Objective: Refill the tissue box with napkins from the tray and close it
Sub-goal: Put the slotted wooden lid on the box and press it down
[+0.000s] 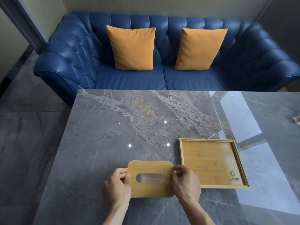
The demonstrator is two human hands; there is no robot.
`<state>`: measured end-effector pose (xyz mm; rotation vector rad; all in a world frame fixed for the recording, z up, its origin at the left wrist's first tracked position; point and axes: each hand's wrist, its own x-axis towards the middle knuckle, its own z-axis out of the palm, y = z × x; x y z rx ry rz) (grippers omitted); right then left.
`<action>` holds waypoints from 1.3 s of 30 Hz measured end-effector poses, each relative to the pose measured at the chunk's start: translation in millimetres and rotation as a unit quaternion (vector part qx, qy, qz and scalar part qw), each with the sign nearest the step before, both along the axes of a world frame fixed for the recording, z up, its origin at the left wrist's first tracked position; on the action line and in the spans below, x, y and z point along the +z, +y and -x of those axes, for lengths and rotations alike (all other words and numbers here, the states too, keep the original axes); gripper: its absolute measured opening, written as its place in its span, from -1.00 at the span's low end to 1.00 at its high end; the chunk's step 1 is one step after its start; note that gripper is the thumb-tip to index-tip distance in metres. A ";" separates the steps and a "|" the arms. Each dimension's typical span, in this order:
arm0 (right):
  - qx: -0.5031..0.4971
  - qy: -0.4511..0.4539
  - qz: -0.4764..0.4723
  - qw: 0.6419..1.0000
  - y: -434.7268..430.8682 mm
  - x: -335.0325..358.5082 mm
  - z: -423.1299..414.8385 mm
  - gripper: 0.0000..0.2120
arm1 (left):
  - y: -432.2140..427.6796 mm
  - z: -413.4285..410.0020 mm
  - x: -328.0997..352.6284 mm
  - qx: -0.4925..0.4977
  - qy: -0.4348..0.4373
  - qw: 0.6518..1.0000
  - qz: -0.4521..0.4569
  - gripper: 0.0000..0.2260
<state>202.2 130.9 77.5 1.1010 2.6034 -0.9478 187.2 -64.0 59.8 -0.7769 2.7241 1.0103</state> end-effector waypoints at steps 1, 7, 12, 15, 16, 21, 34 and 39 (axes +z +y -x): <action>0.003 0.000 0.001 1.000 0.6 0.3 -0.1 -0.85 | -0.2 -0.1 0.1 0.000 0.000 1.000 0.000 -0.90; 0.004 0.000 0.010 1.000 2.0 -0.5 0.8 -0.87 | -0.6 0.0 2.5 -0.006 0.003 1.000 0.001 -0.91; 0.000 0.000 0.008 1.000 1.4 -2.8 1.9 -0.87 | -1.3 1.1 3.2 -0.008 0.002 1.000 -0.001 -0.91; -0.002 -0.005 0.002 1.000 1.6 -3.8 3.2 -0.88 | -1.2 1.9 3.8 -0.010 0.002 1.000 0.000 -0.91; -0.002 -0.007 0.001 1.000 2.0 -4.5 3.5 -0.88 | -1.4 2.2 3.6 -0.012 0.003 1.000 -0.001 -0.91; 0.002 -0.018 0.000 1.000 3.9 -8.3 5.9 -0.88 | -4.0 3.9 1.2 -0.019 -0.002 1.000 -0.004 -0.90; 0.022 -0.029 0.010 0.999 8.1 -15.5 10.3 -0.87 | -12.6 20.2 1.0 -0.065 -0.076 0.995 -0.013 -0.86; 0.210 0.063 -0.131 0.967 -4.5 -26.3 -7.5 -0.70 | -9.1 12.2 -4.3 -0.248 0.022 0.962 0.110 -0.69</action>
